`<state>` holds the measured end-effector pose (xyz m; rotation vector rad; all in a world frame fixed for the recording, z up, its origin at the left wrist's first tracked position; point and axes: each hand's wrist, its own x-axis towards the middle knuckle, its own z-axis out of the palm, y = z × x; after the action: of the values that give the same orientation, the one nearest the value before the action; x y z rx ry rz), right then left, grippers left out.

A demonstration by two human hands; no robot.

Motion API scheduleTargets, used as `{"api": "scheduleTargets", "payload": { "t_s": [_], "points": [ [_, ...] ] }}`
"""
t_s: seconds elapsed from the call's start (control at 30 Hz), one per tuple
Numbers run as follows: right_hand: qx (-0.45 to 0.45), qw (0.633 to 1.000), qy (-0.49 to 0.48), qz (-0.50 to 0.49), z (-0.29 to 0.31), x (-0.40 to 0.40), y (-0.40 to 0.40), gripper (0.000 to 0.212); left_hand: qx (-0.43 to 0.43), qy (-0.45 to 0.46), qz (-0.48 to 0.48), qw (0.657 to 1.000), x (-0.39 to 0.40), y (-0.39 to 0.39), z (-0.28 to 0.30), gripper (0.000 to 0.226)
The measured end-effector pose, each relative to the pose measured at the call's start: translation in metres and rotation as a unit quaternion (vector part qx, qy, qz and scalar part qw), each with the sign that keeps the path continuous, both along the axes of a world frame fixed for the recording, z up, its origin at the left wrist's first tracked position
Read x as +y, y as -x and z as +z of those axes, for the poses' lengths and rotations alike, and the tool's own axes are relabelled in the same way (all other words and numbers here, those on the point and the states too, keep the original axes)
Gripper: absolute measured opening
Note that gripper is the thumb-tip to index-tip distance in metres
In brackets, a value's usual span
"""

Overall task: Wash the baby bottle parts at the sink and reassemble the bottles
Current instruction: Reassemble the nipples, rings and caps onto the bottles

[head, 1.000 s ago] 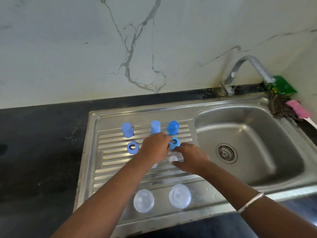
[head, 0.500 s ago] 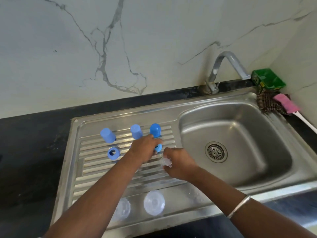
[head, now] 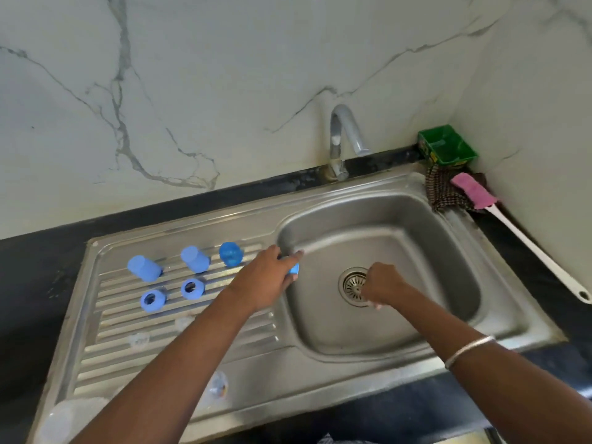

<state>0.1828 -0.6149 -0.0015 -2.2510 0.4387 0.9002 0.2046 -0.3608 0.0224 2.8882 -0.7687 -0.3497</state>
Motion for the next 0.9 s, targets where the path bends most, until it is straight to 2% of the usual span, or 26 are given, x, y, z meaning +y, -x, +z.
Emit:
{"api": "scheduleTargets", "payload": {
  "t_s": [0.03, 0.07, 0.1, 0.13, 0.17, 0.2, 0.23, 0.27, 0.3, 0.33, 0.37, 0.4, 0.43, 0.47, 0.5, 0.6, 0.63, 0.67, 0.77, 0.8, 0.87, 0.9],
  "points": [
    [0.010, 0.998, -0.055, -0.013, -0.003, -0.003, 0.001, 0.008, 0.010, 0.012, 0.003, 1.000, -0.009, 0.002, 0.001, 0.050],
    [0.018, 0.986, -0.161, -0.031, -0.001, -0.007, 0.003, 0.014, 0.023, 0.035, 0.010, 0.999, -0.017, 0.005, 0.001, 0.049],
    [0.017, 0.960, -0.271, -0.073, 0.003, -0.010, 0.006, 0.017, 0.040, 0.055, 0.020, 0.997, -0.027, 0.009, 0.003, 0.048],
    [0.018, 0.934, -0.342, -0.102, 0.007, -0.009, 0.009, 0.017, 0.053, 0.075, 0.036, 0.995, -0.034, 0.013, 0.003, 0.045],
    [0.021, 0.929, -0.348, -0.121, 0.003, -0.014, 0.009, 0.015, 0.068, 0.096, 0.067, 0.991, -0.044, 0.020, 0.004, 0.041],
    [0.031, 0.941, -0.302, -0.151, -0.007, -0.019, 0.008, 0.013, 0.096, 0.131, 0.122, 0.979, -0.051, 0.026, 0.004, 0.035],
    [0.007, 0.973, -0.190, -0.132, -0.012, -0.024, 0.011, 0.011, 0.148, 0.184, 0.201, 0.951, -0.058, 0.031, 0.005, 0.029],
    [-0.021, 0.997, -0.062, -0.045, -0.016, -0.030, 0.015, 0.015, 0.216, 0.253, 0.282, 0.900, -0.066, 0.035, 0.008, 0.026],
    [-0.013, 0.999, -0.014, -0.029, -0.019, -0.036, 0.019, 0.017, 0.288, 0.326, 0.347, 0.831, -0.071, 0.037, 0.010, 0.026],
    [-0.003, 0.999, -0.034, -0.019, -0.024, -0.041, 0.021, 0.014, 0.341, 0.394, 0.380, 0.764, -0.075, 0.037, 0.014, 0.026],
    [-0.006, 0.994, -0.098, -0.039, -0.026, -0.042, 0.024, 0.008, 0.372, 0.457, 0.395, 0.705, -0.078, 0.039, 0.015, 0.025],
    [-0.015, 0.983, -0.167, -0.076, -0.021, -0.042, 0.025, 0.007, 0.381, 0.504, 0.409, 0.658, -0.079, 0.039, 0.016, 0.026],
    [-0.020, 0.963, -0.226, -0.149, -0.016, -0.040, 0.028, 0.016, 0.373, 0.515, 0.434, 0.639, -0.080, 0.042, 0.014, 0.030],
    [-0.037, 0.946, -0.257, -0.195, -0.017, -0.040, 0.029, 0.021, 0.360, 0.488, 0.470, 0.641, -0.080, 0.045, 0.008, 0.036],
    [-0.056, 0.943, -0.249, -0.214, -0.019, -0.041, 0.029, 0.023, 0.350, 0.455, 0.508, 0.642, -0.079, 0.050, 0.003, 0.041],
    [-0.064, 0.952, -0.220, -0.202, -0.019, -0.043, 0.032, 0.017, 0.413, 0.443, 0.552, 0.573, -0.078, 0.058, -0.013, 0.042],
    [-0.061, 0.955, -0.215, -0.193, -0.018, -0.044, 0.034, 0.014, 0.415, 0.439, 0.553, 0.574, -0.077, 0.059, -0.017, 0.041],
    [-0.062, 0.959, -0.207, -0.182, -0.020, -0.044, 0.037, 0.015, 0.397, 0.416, 0.549, 0.607, -0.075, 0.061, -0.021, 0.038],
    [-0.138, 0.969, -0.142, -0.147, -0.022, -0.041, 0.040, 0.021, 0.226, 0.307, 0.513, 0.769, -0.072, 0.070, -0.031, 0.040],
    [-0.156, 0.967, -0.139, -0.143, -0.019, -0.038, 0.042, 0.021, 0.179, 0.287, 0.483, 0.808, -0.073, 0.075, -0.030, 0.045],
    [-0.174, 0.956, -0.185, -0.148, -0.015, -0.031, 0.044, 0.021, 0.129, 0.267, 0.421, 0.857, -0.072, 0.086, -0.030, 0.060],
    [-0.180, 0.947, -0.214, -0.157, -0.013, -0.026, 0.045, 0.020, 0.116, 0.272, 0.402, 0.867, -0.071, 0.091, -0.029, 0.064]
  ]
}}
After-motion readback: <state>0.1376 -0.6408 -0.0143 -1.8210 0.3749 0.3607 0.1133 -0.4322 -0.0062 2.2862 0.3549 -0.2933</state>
